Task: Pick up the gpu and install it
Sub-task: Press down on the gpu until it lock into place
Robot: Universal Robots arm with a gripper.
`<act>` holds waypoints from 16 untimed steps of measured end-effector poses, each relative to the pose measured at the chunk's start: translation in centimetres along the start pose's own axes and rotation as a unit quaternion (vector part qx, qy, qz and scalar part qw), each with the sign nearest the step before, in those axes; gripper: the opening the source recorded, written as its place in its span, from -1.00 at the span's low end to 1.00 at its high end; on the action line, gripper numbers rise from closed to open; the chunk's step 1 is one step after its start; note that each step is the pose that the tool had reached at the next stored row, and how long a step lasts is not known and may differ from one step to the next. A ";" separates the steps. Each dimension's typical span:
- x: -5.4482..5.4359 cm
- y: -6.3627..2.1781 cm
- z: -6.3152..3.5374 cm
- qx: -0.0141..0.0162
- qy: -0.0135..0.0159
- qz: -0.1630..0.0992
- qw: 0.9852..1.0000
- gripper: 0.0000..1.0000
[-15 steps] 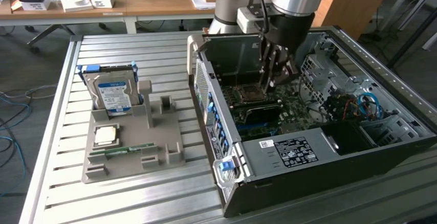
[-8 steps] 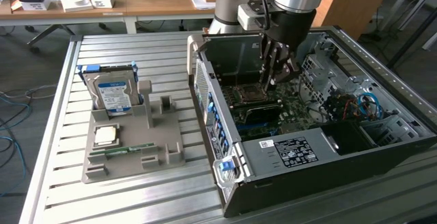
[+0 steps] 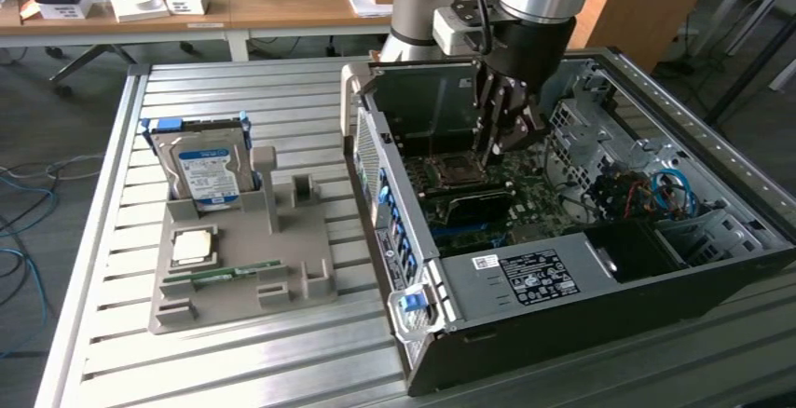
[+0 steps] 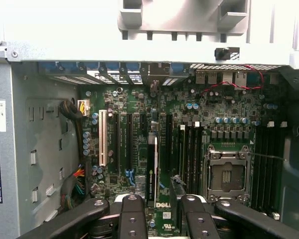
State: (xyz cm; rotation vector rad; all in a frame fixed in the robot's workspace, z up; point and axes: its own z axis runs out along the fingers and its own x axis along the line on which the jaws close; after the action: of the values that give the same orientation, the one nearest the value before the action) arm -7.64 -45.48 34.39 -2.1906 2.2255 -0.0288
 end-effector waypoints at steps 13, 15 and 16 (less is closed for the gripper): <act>0.0 0.00 0.00 0.000 0.000 0.000 1.000 0.01; 0.0 0.00 0.00 0.000 0.000 0.000 1.000 -0.11; 0.0 0.00 0.00 0.000 0.000 0.000 1.000 -0.22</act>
State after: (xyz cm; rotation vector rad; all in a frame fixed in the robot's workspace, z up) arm -7.64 -45.48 34.39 -2.1907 2.2254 -0.0287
